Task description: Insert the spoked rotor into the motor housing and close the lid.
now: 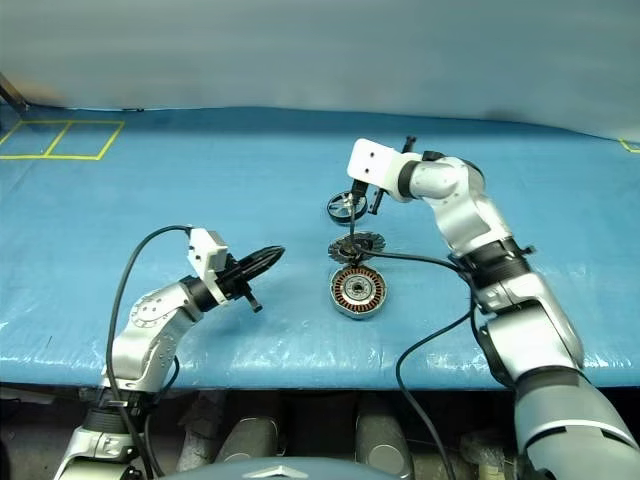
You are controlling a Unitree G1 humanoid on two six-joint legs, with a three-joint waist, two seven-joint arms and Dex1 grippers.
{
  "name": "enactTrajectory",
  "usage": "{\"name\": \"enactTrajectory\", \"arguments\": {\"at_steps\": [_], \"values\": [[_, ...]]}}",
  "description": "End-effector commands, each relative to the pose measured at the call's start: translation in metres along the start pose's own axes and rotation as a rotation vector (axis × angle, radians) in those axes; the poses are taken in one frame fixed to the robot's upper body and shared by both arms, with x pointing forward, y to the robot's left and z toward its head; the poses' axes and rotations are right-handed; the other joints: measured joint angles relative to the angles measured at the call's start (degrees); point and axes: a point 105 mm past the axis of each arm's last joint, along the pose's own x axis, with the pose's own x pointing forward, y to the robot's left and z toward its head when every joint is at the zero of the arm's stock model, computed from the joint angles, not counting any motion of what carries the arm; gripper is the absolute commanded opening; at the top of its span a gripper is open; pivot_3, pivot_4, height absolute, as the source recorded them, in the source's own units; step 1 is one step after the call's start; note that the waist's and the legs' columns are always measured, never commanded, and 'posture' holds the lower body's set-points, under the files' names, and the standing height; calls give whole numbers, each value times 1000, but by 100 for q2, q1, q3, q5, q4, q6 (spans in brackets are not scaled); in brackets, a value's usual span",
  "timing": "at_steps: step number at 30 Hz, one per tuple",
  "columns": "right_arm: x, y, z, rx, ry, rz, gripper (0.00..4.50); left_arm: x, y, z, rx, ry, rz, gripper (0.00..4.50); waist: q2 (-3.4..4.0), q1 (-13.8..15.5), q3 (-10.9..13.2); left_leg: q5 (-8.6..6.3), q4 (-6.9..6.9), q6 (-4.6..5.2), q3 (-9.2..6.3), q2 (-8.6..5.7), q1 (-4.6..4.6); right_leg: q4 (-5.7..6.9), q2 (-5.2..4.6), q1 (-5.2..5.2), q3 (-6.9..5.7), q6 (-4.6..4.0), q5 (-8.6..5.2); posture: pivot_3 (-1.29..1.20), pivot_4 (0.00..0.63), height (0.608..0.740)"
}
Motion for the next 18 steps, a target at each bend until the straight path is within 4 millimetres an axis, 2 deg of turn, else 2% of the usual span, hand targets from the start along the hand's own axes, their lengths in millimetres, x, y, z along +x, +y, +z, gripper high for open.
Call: {"name": "enactTrajectory", "arguments": {"at_steps": [1,5,7,11,15,18], "values": [[14,-7,-5,-73,54,18,28,-7,5,28,62,-95,39,0,-1,26,1,0,0,-1,0,0,-6,2,-1,-10,0,0,0,0,150,740],[33,-5,-11,-107,129,-20,28,-15,-7,16,61,-57,49,0,0,21,1,5,-5,-10,9,-3,-21,2,-6,-30,5,-1,0,0,150,740],[37,1,-14,-153,149,-2,28,-18,-11,14,39,-62,61,0,3,17,3,10,-9,-20,10,-2,-25,2,-7,-39,6,-1,0,0,150,740],[42,13,-18,-129,146,5,28,-22,-19,7,13,-48,75,0,7,13,5,2,-6,-6,6,-1,-29,12,-4,-45,4,-2,1,0,150,740],[47,32,-22,-183,129,51,28,-24,-24,4,-6,-38,75,0,8,-28,6,4,-3,-8,5,-2,-26,18,-1,-41,4,-4,2,0,150,740],[47,39,-23,-185,109,73,575,-24,-25,2,-9,-25,70,0,8,-44,6,5,-1,-10,4,-1,-21,23,1,-37,4,-4,3,0,150,740]]}}
